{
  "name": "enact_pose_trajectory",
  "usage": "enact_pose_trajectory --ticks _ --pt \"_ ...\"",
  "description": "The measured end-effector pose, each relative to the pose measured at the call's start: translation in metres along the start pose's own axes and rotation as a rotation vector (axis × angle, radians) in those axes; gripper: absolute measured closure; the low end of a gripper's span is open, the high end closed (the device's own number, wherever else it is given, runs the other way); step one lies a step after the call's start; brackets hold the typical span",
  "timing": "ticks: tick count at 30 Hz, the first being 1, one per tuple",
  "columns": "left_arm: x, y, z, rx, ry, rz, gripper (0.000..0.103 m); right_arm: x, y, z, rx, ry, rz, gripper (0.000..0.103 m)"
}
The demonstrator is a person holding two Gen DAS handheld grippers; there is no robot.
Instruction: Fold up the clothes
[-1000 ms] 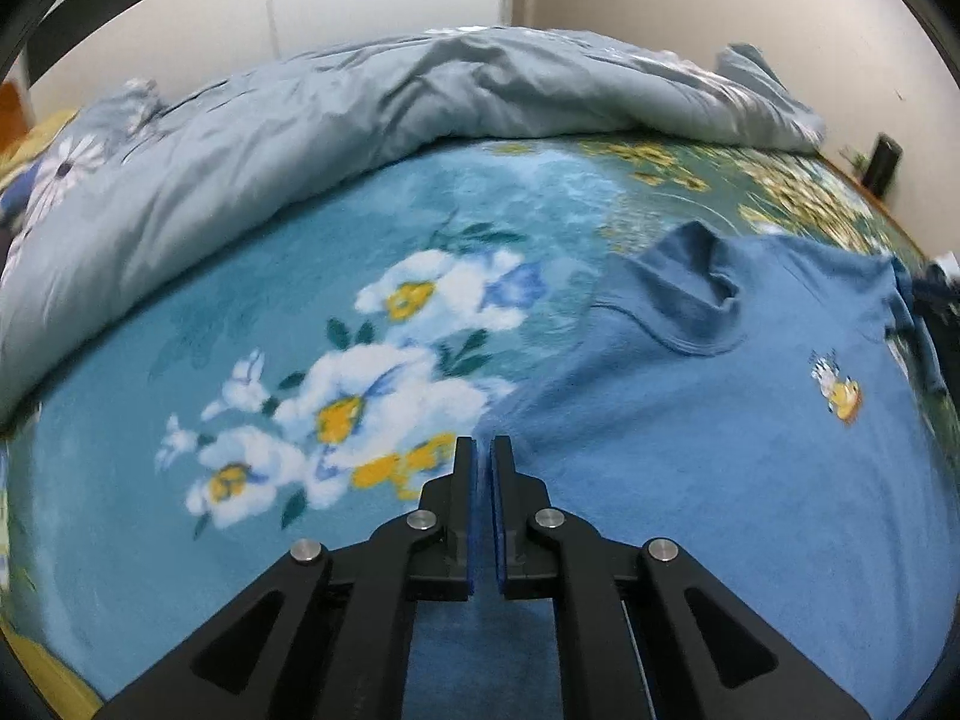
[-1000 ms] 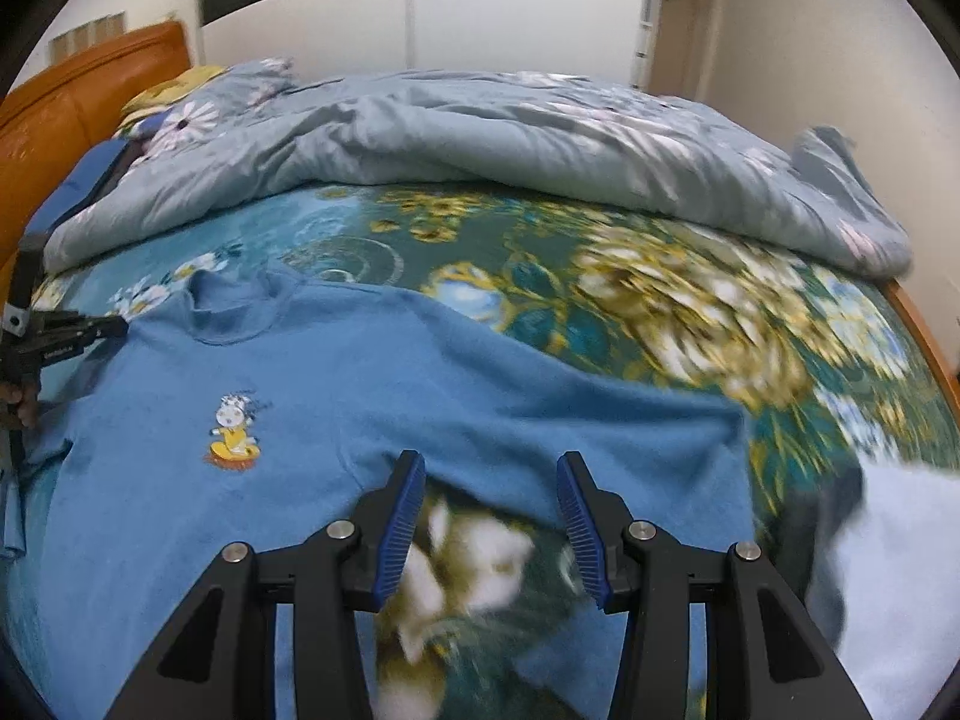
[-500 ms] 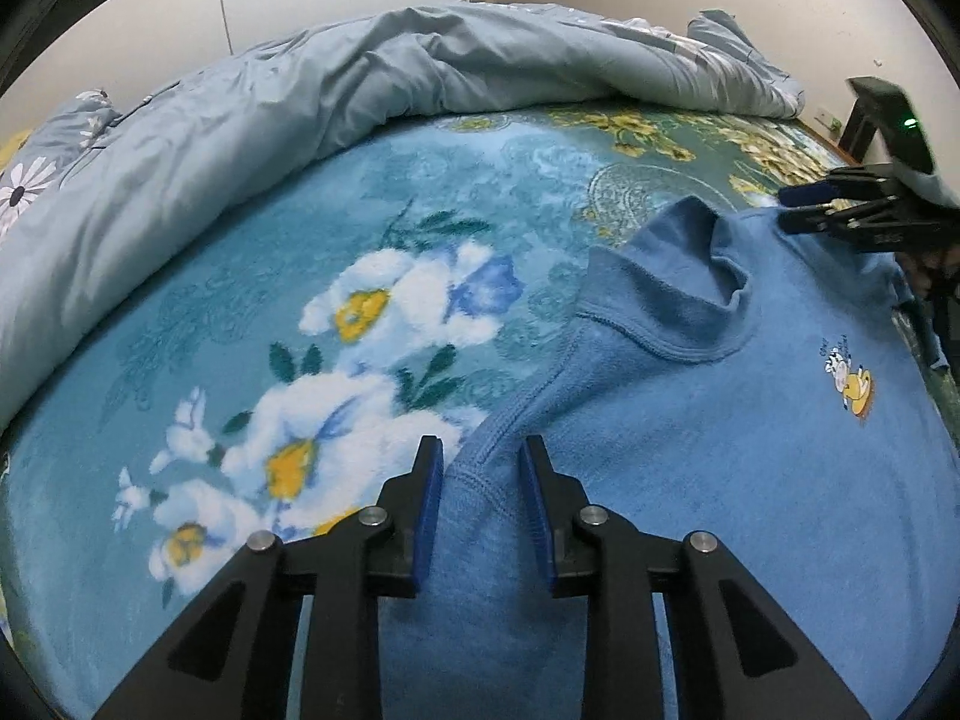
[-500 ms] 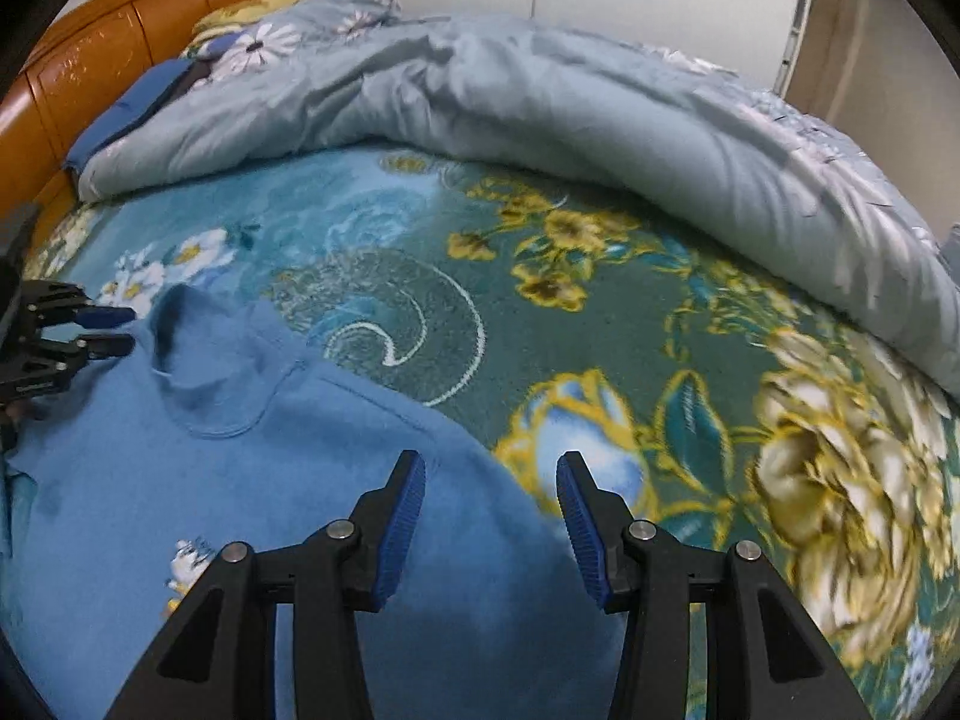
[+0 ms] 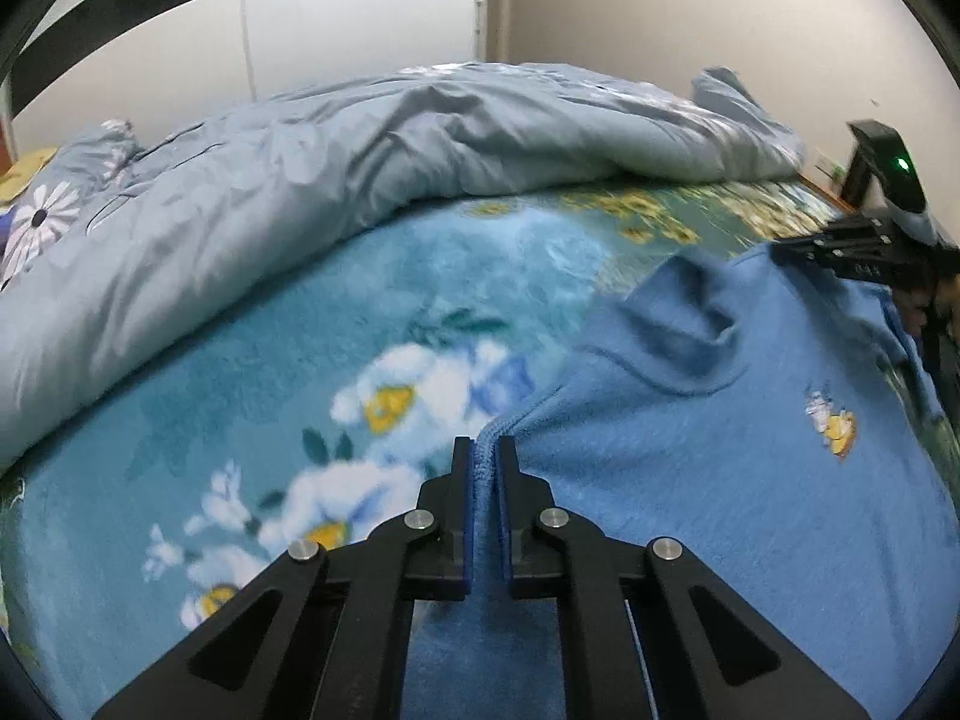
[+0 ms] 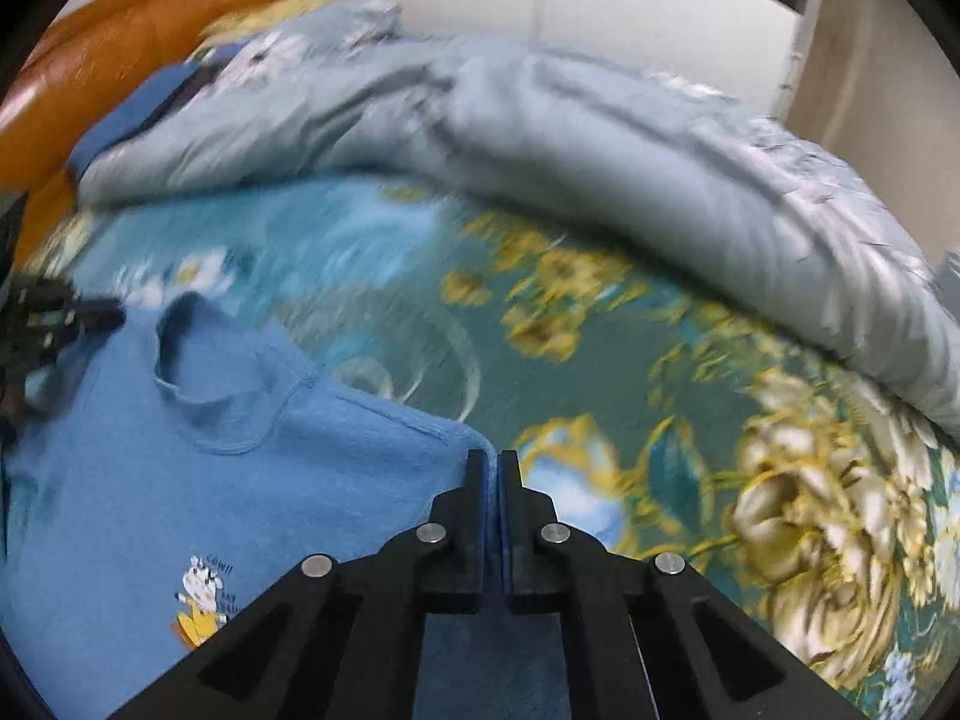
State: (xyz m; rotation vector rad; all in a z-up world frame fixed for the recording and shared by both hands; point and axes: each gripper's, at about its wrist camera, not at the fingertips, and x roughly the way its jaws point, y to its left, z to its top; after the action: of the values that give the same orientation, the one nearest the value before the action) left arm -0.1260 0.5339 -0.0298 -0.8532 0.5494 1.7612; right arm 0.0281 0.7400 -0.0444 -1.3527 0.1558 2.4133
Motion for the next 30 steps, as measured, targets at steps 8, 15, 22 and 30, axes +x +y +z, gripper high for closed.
enact_pose_trajectory --ticks 8,15,22,30 --pt "0.032 0.000 -0.002 -0.023 0.091 0.033 0.097 0.024 -0.012 0.002 0.091 0.033 -0.032 0.099" --pt "0.018 -0.005 -0.002 -0.039 0.094 0.028 0.092 0.014 -0.008 0.002 0.117 -0.006 -0.038 0.096" --pt "-0.053 0.004 -0.016 -0.129 0.041 0.063 0.077 -0.043 0.009 -0.013 0.119 -0.088 -0.065 0.057" --pt "-0.180 0.025 -0.137 -0.302 -0.033 0.206 0.075 -0.133 0.055 -0.103 0.102 -0.176 -0.049 0.052"
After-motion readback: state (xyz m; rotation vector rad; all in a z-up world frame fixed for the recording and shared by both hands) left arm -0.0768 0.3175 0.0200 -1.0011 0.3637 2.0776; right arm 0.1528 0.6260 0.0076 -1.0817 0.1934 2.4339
